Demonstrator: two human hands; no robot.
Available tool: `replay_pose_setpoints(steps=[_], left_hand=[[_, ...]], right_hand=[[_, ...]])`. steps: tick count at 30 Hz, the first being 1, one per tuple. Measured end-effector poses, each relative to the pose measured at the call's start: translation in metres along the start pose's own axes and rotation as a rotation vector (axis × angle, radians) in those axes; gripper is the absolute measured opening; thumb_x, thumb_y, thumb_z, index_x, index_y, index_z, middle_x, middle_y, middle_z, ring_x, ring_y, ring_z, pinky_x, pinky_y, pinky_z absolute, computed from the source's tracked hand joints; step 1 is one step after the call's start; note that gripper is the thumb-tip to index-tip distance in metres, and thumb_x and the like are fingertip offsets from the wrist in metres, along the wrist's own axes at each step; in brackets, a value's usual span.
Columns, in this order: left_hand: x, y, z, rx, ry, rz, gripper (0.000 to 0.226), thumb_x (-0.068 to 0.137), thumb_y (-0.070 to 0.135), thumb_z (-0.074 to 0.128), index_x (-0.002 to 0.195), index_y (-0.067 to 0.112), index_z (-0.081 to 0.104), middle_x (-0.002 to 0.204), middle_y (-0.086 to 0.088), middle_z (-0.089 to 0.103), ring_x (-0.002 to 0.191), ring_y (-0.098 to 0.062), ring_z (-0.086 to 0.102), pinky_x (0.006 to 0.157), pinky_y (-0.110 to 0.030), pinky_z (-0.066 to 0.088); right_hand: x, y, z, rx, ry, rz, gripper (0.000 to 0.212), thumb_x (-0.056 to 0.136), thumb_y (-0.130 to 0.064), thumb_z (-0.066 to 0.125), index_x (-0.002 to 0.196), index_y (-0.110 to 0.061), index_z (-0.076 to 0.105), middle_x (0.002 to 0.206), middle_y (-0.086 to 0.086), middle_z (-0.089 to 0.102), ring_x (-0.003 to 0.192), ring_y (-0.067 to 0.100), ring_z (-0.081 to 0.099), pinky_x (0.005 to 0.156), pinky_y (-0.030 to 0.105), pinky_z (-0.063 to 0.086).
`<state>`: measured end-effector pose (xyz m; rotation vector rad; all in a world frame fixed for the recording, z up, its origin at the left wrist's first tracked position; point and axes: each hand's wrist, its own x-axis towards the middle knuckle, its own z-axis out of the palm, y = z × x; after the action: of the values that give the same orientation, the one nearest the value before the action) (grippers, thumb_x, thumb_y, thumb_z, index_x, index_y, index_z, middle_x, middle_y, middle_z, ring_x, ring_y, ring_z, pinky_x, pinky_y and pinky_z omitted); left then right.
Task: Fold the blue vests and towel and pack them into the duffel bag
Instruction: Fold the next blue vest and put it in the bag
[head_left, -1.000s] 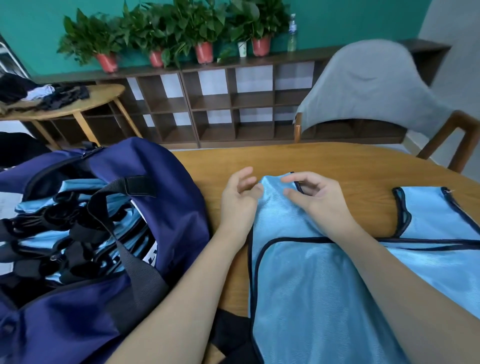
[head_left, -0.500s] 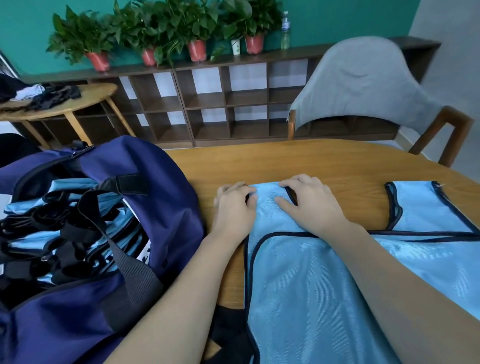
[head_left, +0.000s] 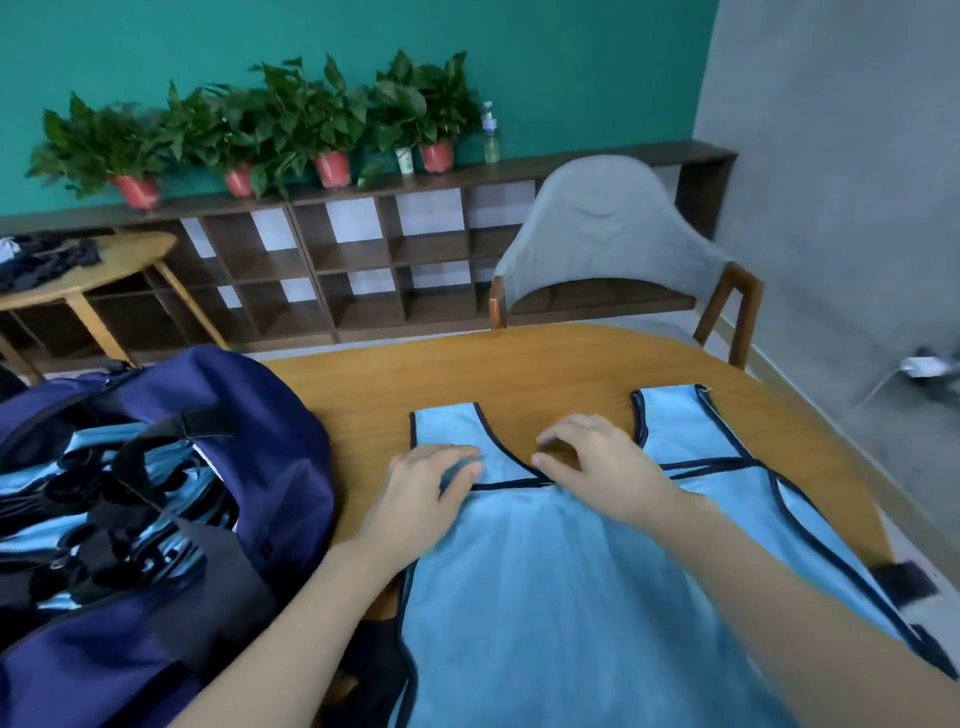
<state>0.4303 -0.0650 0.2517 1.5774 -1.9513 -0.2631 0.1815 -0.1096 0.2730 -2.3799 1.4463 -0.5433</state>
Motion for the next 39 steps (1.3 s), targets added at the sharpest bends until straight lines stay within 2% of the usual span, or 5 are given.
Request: replay_pose_setpoints(steps=[8, 17, 27, 31, 39], left_hand=[[-0.033, 0.030, 0.007, 0.249, -0.108, -0.122, 0.037, 0.102, 0.035, 0.054, 0.138, 0.028, 0.056, 0.133, 0.008, 0.060, 0.128, -0.017, 0.049, 0.110, -0.038, 0.036], [-0.035, 0.037, -0.023, 0.046, 0.044, -0.252, 0.035, 0.094, 0.020, 0.068, 0.064, 0.028, 0.052, 0.063, 0.010, 0.052, 0.065, -0.013, 0.050, 0.058, -0.019, 0.034], [0.006, 0.048, -0.066, -0.203, 0.297, -0.324, 0.012, 0.096, 0.034, 0.066, 0.086, 0.029, 0.072, 0.083, 0.020, 0.070, 0.084, 0.003, 0.062, 0.070, -0.009, 0.041], [0.032, 0.023, -0.051, -0.093, 0.176, -0.403, 0.018, 0.095, 0.040, 0.066, 0.092, 0.023, 0.072, 0.088, 0.011, 0.071, 0.088, -0.016, 0.064, 0.081, -0.033, 0.047], [0.014, -0.001, -0.021, -0.013, 0.074, -0.445, 0.005, 0.094, 0.022, 0.068, 0.089, 0.022, 0.069, 0.078, 0.012, 0.068, 0.076, -0.014, 0.063, 0.060, -0.015, 0.039]], right_hand=[[-0.095, 0.093, -0.080, -0.137, -0.029, 0.252, 0.051, 0.086, -0.068, 0.059, 0.126, -0.036, 0.061, 0.120, -0.018, 0.058, 0.119, 0.011, 0.052, 0.103, 0.041, 0.042], [-0.126, 0.120, -0.095, 0.212, 0.186, 0.414, 0.008, 0.087, -0.027, 0.078, 0.085, -0.022, 0.072, 0.080, 0.001, 0.069, 0.077, 0.017, 0.062, 0.061, 0.020, 0.043], [-0.071, 0.106, -0.154, 0.361, 0.292, 0.349, 0.017, 0.086, -0.036, 0.078, 0.082, -0.020, 0.073, 0.085, 0.007, 0.072, 0.082, 0.025, 0.067, 0.077, 0.041, 0.054], [-0.036, 0.124, -0.126, 0.250, 0.222, 0.416, 0.016, 0.090, -0.030, 0.075, 0.092, -0.014, 0.073, 0.093, 0.009, 0.072, 0.088, 0.025, 0.065, 0.077, 0.039, 0.050], [-0.041, 0.146, -0.086, 0.184, 0.161, 0.483, 0.021, 0.089, -0.025, 0.075, 0.076, -0.010, 0.068, 0.070, 0.004, 0.061, 0.069, 0.023, 0.055, 0.062, 0.029, 0.040]])
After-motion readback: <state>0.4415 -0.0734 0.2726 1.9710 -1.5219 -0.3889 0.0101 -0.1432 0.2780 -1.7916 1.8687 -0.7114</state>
